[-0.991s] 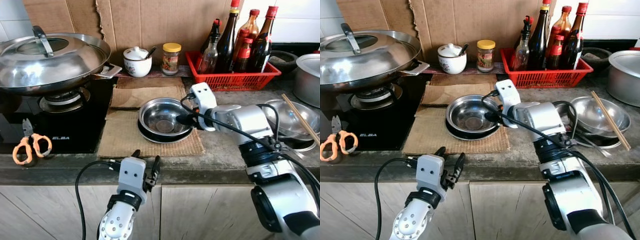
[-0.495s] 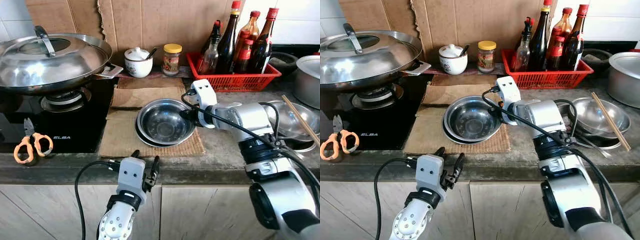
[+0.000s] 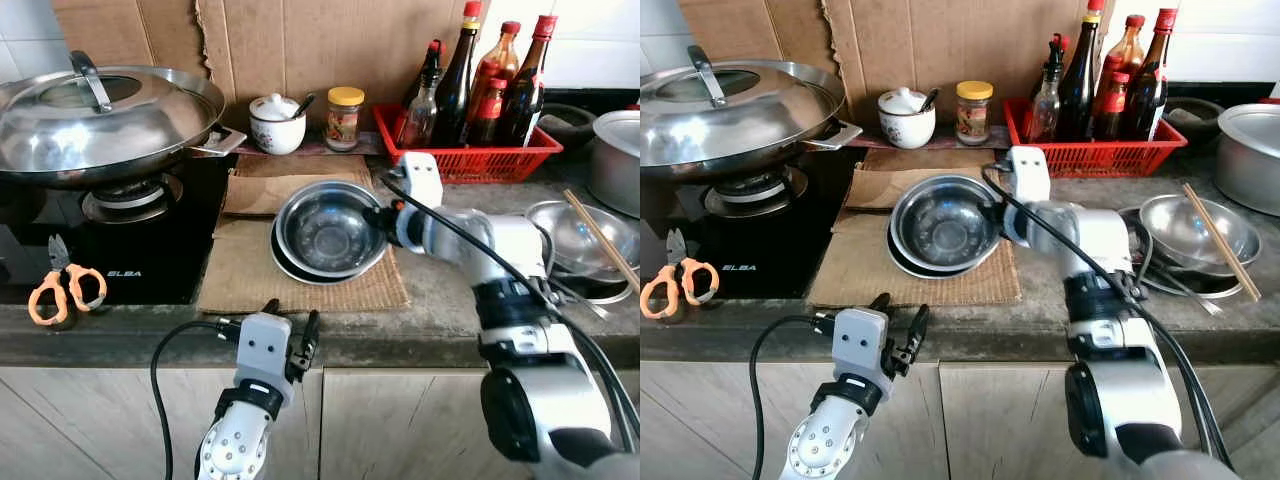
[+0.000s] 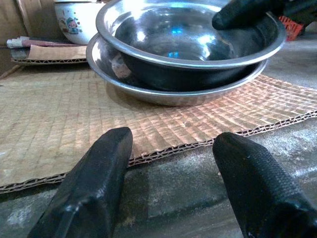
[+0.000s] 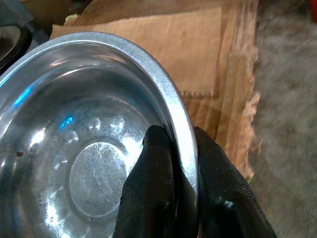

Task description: Kitchen organization

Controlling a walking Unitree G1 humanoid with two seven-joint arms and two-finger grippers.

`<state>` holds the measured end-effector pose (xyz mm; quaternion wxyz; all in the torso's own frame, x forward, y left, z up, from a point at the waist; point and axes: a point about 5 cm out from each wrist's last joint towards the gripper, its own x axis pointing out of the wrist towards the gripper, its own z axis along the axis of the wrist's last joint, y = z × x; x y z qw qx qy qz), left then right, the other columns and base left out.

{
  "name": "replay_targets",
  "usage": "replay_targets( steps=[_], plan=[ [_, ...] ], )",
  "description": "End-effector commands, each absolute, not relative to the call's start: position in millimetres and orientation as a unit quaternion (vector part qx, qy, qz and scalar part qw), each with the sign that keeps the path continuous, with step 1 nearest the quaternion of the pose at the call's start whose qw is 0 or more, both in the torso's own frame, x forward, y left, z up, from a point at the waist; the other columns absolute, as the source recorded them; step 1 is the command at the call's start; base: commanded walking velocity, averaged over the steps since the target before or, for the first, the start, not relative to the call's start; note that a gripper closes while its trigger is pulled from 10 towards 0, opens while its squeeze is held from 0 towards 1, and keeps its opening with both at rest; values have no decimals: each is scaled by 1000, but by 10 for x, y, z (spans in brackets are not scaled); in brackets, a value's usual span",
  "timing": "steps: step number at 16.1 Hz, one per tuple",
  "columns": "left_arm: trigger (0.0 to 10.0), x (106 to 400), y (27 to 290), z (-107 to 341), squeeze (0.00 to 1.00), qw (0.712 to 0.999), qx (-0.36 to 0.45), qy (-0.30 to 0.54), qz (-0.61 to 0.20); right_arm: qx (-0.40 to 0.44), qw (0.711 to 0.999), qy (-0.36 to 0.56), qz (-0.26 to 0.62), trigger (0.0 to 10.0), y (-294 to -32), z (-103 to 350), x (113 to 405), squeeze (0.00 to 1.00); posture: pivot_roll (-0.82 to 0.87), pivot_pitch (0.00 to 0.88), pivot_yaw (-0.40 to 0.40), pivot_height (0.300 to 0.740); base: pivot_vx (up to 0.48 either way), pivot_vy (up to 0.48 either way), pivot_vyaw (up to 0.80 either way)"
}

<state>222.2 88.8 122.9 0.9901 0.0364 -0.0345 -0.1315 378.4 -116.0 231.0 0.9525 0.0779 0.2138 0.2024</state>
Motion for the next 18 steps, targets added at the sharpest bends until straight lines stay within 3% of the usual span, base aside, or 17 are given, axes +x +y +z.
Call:
replay_targets(
  steps=[1, 4, 7, 8, 9, 10, 11, 12, 13, 14, 15, 18],
  plan=[
    [10000, 2235, 880, 1211, 0, 990, 35, -29, -131, 60, 939, 257, 219, 0, -1130, 2167, 3717, 0, 102, 24, -67, 740, 0, 0, 0],
    [10000, 2238, 880, 1211, 0, 990, 36, -29, -131, 14, 929, 298, 219, 0, -1346, 2123, 3680, 0, 99, 25, -66, 740, 0, 0, 0],
    [10000, 2239, 883, 1210, 0, 990, 36, -28, -130, -40, 943, 272, 185, 0, -1576, 2239, 3756, 0, 95, 25, -64, 740, 0, 0, 0],
    [10000, 2240, 880, 1209, 0, 990, 35, -28, -130, -51, 946, 258, 189, 5294, -1569, 2278, 3762, 0, 95, 26, -63, 740, 0, 0, 0],
    [10000, 2240, 878, 1210, 0, 990, 35, -28, -130, -62, 948, 246, 191, 5294, -1552, 2302, 3762, 0, 95, 26, -63, 740, 0, 0, 0],
    [10000, 2239, 877, 1208, 0, 990, 35, -27, -130, -61, 947, 239, 205, 10000, -1498, 2293, 3752, 0, 98, 25, -61, 740, 0, 0, 0],
    [10000, 2238, 877, 1208, 0, 991, 35, -27, -130, -58, 946, 240, 213, 10000, -1472, 2274, 3746, 251, 98, 25, -61, 740, 0, 0, 0],
    [10000, 2238, 877, 1209, 0, 991, 35, -27, -129, -63, 942, 242, 225, 10000, -1450, 2256, 3731, 1000, 99, 26, -64, 740, 0, 0, 0],
    [10000, 2240, 880, 1210, 0, 991, 35, -27, -129, -72, 936, 243, 244, 10000, -1412, 2234, 3707, 1000, 102, 28, -64, 740, 0, 0, 0],
    [10000, 2239, 884, 1207, 0, 991, 35, -26, -127, -80, 936, 244, 242, 10000, -1404, 2222, 3706, 816, 100, 27, -65, 740, 0, 0, 0],
    [10000, 2239, 884, 1205, 0, 991, 35, -26, -126, -80, 939, 237, 235, 10000, -1400, 2227, 3718, 0, 101, 27, -66, 740, 0, 0, 0],
    [10000, 2239, 884, 1205, 0, 991, 34, -26, -125, -76, 948, 209, 227, 10000, -1394, 2309, 3750, 0, 100, 26, -64, 740, 0, 0, 0]
  ],
)
